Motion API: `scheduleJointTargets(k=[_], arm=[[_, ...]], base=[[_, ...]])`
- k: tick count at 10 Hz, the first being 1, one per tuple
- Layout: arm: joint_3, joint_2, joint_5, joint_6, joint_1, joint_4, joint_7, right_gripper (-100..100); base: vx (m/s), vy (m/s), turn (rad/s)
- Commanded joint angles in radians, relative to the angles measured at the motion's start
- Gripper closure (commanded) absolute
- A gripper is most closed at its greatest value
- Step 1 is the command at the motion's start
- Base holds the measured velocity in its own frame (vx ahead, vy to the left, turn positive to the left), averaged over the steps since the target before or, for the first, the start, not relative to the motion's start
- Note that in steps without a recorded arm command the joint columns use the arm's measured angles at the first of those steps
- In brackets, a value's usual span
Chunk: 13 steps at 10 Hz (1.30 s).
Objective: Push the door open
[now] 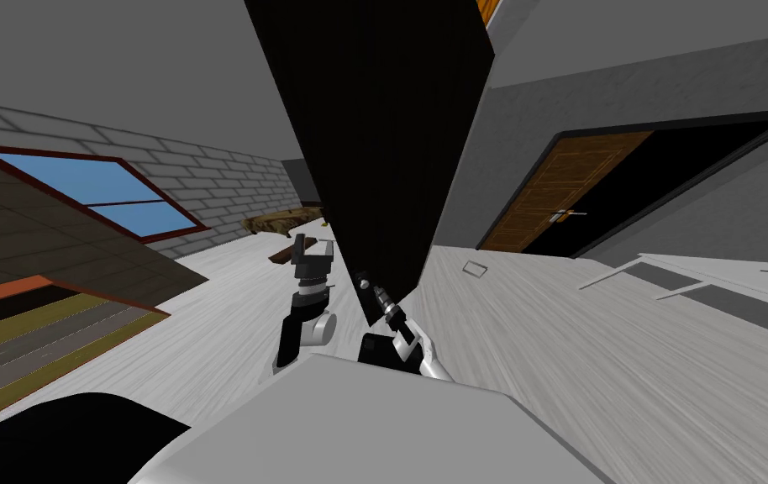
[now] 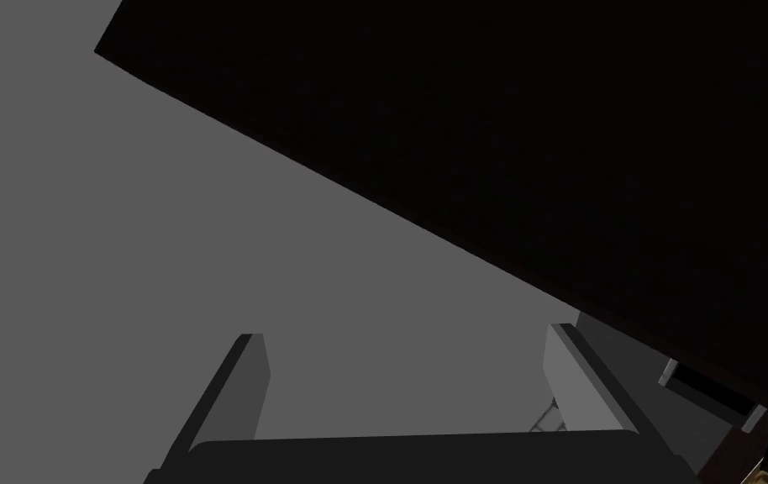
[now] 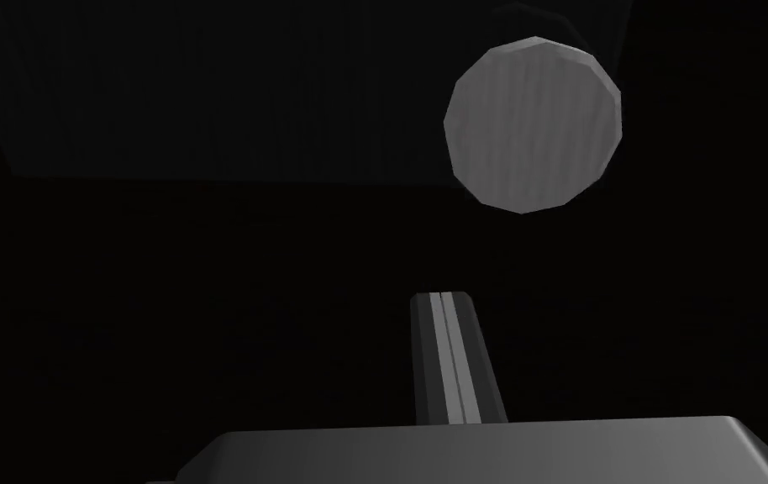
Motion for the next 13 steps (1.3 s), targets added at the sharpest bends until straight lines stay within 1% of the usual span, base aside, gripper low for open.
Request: scheduleJointTargets(k=[1,3,5,6,7,9,12,13], arm=[[0.016,-0.005,0.003,0.004,0.011,-0.016,-0.004,-100],[0.039,0.001,0.006,0.008,0.027,-0.038,-0.009,-100],[0.064,0.024,0.01,0.012,0.044,-0.061,-0.014,-100],[0.059,0.012,0.008,0.022,0.037,-0.067,-0.016,-100],[0.055,-0.002,0.008,0.016,0.034,-0.056,-0.012,-100],[0.051,-0.005,0.008,0.011,0.032,-0.047,-0.007,-100],[0.043,0.004,0.008,0.001,0.027,-0.029,0.001,-100],[0.04,0.014,0.008,-0.003,0.026,-0.022,0.004,-100]], base=[[-0.173,-0.194,-0.059],[-0.185,-0.182,-0.054],[-0.214,-0.189,-0.065],[-0.053,-0.048,-0.056],[0.111,0.103,0.04],[0.173,0.172,-0.002],[0.175,0.173,0.012],[0.16,0.165,0.014]])
